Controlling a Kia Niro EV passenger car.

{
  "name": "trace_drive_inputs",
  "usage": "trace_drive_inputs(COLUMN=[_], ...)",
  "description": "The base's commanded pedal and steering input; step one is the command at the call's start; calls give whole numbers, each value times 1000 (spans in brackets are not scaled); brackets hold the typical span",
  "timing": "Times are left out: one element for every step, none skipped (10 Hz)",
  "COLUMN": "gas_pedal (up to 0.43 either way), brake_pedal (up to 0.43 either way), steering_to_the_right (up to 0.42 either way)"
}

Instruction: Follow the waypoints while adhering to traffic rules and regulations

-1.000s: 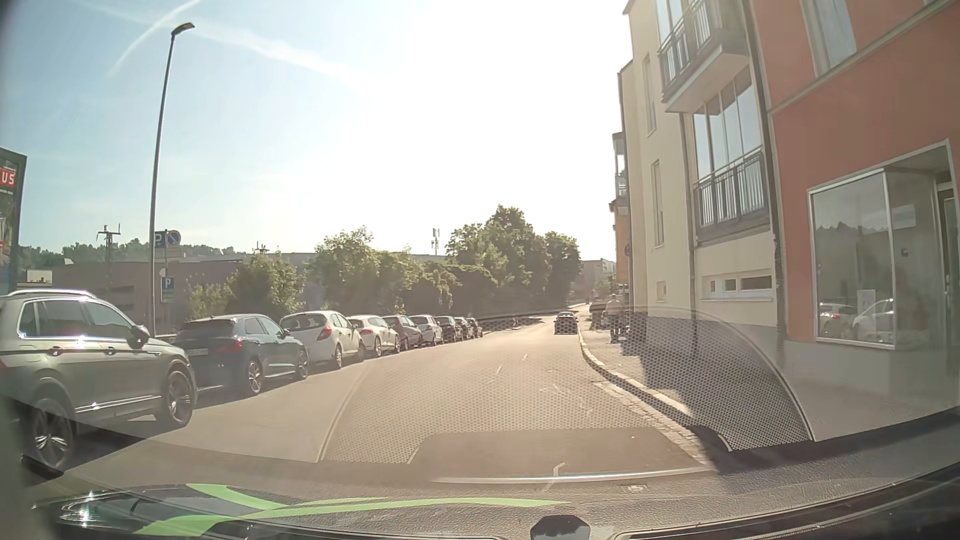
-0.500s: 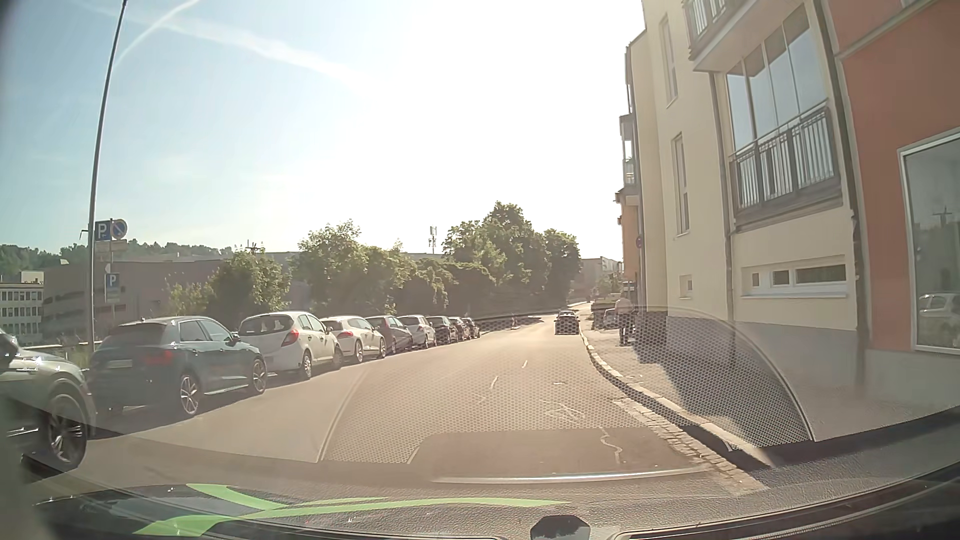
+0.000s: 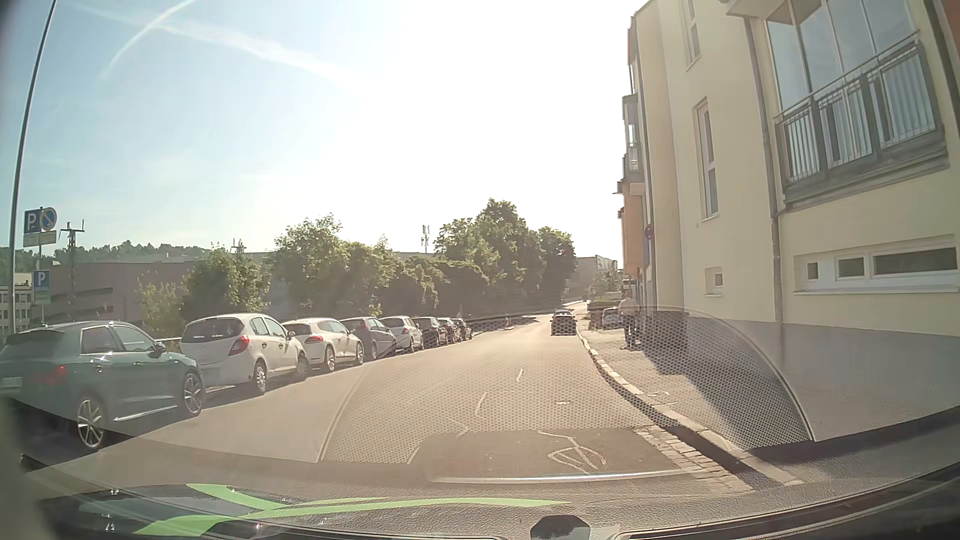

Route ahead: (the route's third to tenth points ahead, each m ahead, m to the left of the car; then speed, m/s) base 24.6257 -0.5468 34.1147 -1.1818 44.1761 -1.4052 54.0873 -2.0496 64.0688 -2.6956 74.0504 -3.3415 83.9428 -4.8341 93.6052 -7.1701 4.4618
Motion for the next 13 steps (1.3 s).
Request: trace_drive_inputs(gas_pedal=[0, 0, 0, 0, 0, 0, 0, 0, 0, 0, 0, 0, 0], brake_pedal=[12, 24, 24, 24, 30, 37, 43, 43, 43, 43, 43, 43, 49], steering_to_the_right=[13, 11, 11, 10, 9, 9, 8, 7, 7, 6, 6, 6, 6])
